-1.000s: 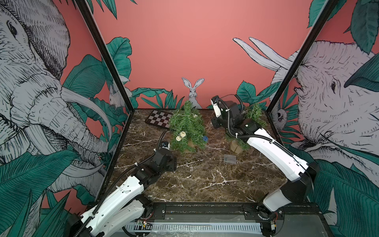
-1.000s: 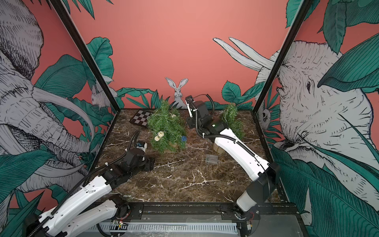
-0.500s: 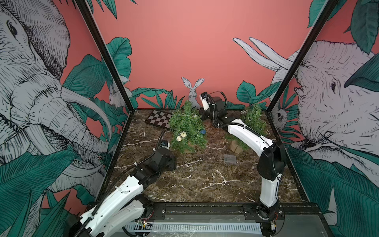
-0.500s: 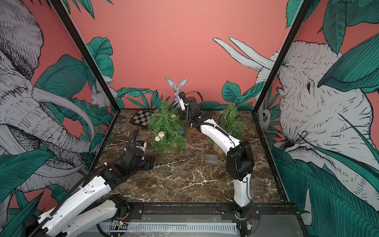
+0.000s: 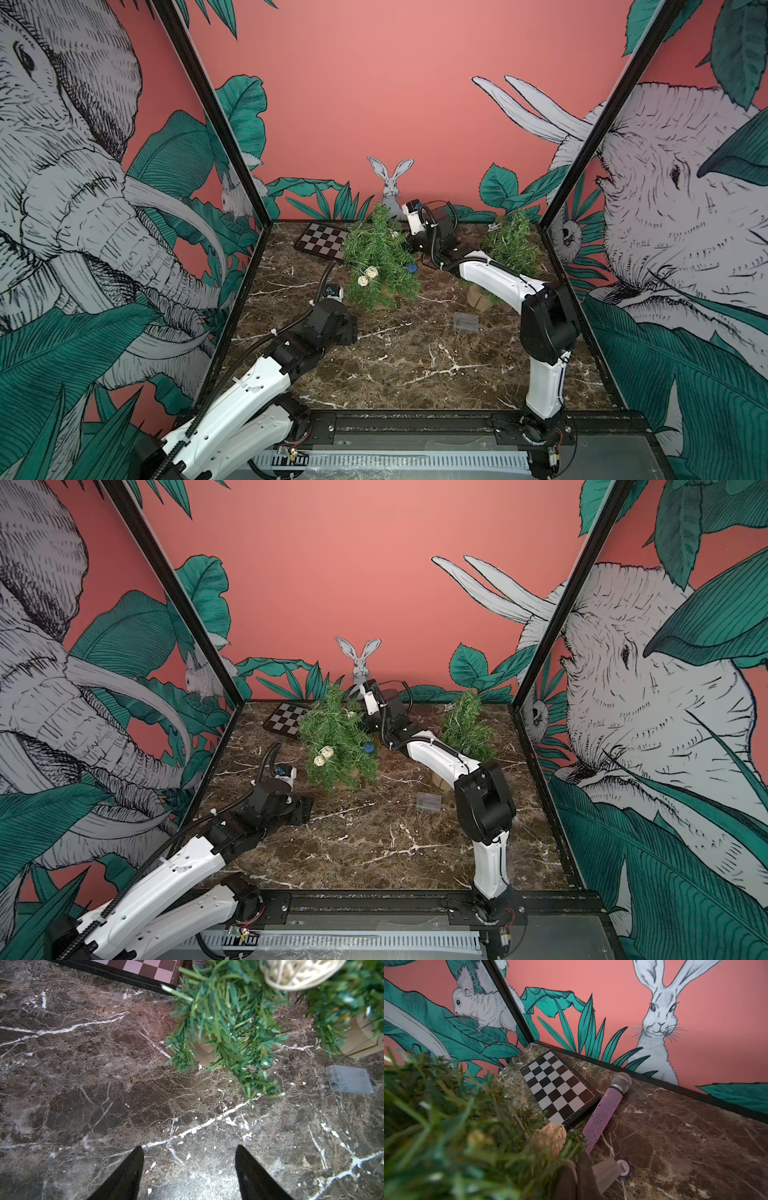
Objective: Wrap string light around the christmas tree
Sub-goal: Wrap the light string around the Christmas tree.
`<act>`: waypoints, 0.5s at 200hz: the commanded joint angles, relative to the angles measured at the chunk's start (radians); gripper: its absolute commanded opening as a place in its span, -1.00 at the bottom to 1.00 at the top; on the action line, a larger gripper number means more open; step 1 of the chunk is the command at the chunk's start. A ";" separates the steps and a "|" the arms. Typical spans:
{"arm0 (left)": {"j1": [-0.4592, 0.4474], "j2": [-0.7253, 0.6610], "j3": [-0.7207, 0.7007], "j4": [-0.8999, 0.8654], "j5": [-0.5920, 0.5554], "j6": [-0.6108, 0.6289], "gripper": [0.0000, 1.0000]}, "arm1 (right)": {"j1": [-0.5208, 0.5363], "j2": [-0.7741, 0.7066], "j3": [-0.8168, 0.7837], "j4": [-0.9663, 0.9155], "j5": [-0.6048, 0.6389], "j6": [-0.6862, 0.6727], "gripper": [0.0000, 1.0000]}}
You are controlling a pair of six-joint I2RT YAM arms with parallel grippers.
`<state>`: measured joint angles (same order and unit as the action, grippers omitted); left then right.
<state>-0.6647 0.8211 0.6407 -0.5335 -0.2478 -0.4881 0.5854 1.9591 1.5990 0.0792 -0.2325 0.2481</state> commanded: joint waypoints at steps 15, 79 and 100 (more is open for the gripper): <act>0.005 -0.026 0.011 -0.019 -0.018 -0.004 0.42 | -0.019 0.041 -0.022 0.110 -0.075 0.066 -1.00; 0.006 -0.022 0.013 -0.016 -0.016 -0.003 0.42 | -0.027 0.010 -0.054 0.044 0.011 0.042 -0.40; 0.004 -0.018 0.015 -0.014 -0.017 -0.002 0.42 | -0.029 -0.018 -0.064 0.036 0.019 0.036 -0.33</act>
<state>-0.6647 0.8085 0.6407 -0.5335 -0.2478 -0.4881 0.5621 2.0003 1.5486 0.1108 -0.2367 0.3000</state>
